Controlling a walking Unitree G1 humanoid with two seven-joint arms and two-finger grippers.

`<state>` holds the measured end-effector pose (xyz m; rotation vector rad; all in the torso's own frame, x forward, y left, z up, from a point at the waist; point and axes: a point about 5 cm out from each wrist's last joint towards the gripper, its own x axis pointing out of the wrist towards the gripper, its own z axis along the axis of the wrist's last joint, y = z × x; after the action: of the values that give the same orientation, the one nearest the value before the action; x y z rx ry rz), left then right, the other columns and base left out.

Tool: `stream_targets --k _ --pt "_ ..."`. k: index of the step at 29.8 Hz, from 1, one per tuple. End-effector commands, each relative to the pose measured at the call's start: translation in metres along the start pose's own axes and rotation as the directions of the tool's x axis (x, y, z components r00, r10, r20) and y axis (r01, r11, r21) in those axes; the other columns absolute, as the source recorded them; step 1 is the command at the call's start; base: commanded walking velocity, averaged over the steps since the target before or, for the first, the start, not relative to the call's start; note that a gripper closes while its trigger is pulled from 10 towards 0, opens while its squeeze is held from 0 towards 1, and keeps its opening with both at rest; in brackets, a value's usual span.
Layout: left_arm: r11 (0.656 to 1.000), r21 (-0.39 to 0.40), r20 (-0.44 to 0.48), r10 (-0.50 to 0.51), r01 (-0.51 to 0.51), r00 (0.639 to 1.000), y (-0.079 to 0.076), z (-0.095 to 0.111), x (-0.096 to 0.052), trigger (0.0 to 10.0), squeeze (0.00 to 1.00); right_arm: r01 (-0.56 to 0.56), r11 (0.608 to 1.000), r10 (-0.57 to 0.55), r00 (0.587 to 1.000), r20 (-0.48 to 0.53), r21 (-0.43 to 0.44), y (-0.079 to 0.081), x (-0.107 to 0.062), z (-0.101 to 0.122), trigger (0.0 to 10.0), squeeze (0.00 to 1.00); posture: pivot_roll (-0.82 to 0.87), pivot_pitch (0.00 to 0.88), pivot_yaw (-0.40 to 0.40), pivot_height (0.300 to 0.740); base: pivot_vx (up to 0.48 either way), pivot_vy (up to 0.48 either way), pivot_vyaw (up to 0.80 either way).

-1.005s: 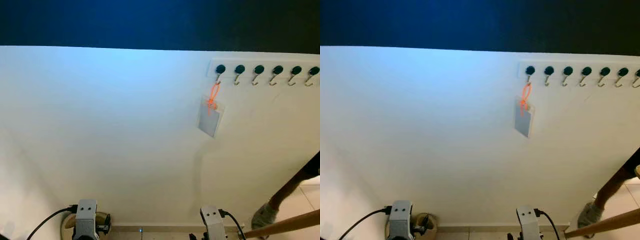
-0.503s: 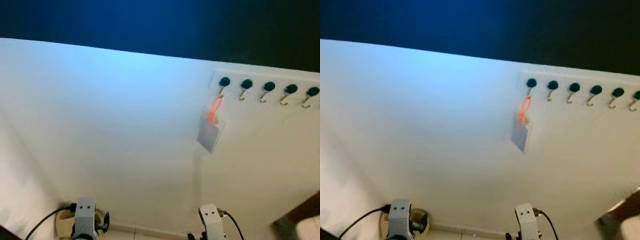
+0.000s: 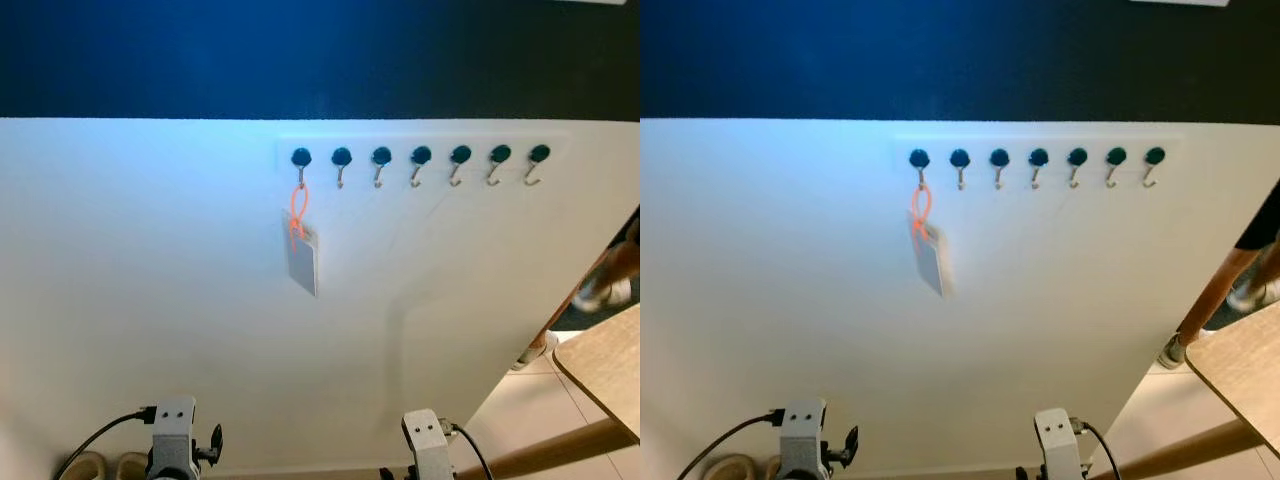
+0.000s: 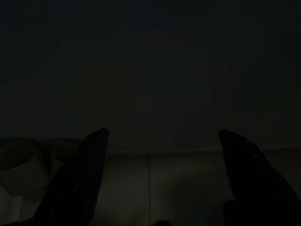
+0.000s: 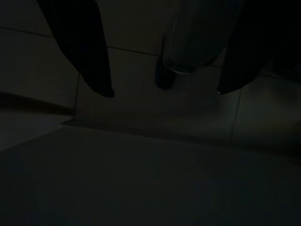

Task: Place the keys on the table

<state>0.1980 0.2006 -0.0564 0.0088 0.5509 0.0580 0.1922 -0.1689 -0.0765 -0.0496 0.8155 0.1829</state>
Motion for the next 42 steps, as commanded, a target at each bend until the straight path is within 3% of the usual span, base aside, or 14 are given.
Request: stream_targets --k 1,7,16,24,42 --pt "1.0 0.011 -0.003 -0.001 0.001 1.0 0.0 -0.001 -0.001 10.0 0.0 0.014 0.999 -0.014 1.0 0.001 0.038 -0.001 0.0 0.0 10.0 0.0 0.06 0.042 -0.021 0.74 0.0 0.0 0.0" --pt "1.0 0.019 -0.015 -0.001 0.001 1.0 0.0 0.0 0.001 10.0 0.0 0.136 0.977 -0.145 0.988 0.044 0.167 -0.02 -0.003 0.005 10.0 0.0 0.06 0.045 -0.016 0.74 0.0 0.0 0.0" --pt "1.0 0.004 -0.015 0.023 -0.023 1.0 0.0 -0.002 0.0 10.0 0.0 0.149 0.978 -0.161 0.984 0.073 0.145 -0.026 -0.004 0.009 10.0 0.0 0.05 0.052 -0.013 0.74 0.0 0.0 0.0" --pt "1.0 -0.015 -0.015 0.02 -0.02 1.0 0.0 -0.004 -0.003 10.0 0.0 0.139 0.978 -0.153 0.985 0.084 0.155 -0.022 -0.002 0.012 10.0 0.0 0.05 0.056 -0.019 0.74 0.0 0.0 0.0" --pt "1.0 -0.024 -0.009 0.01 -0.01 1.0 -0.002 -0.004 -0.002 10.0 0.0 0.123 0.981 -0.138 0.986 0.095 0.149 -0.018 -0.001 0.014 10.0 0.0 0.05 0.059 -0.021 0.74 -0.366 0.0 0.0"
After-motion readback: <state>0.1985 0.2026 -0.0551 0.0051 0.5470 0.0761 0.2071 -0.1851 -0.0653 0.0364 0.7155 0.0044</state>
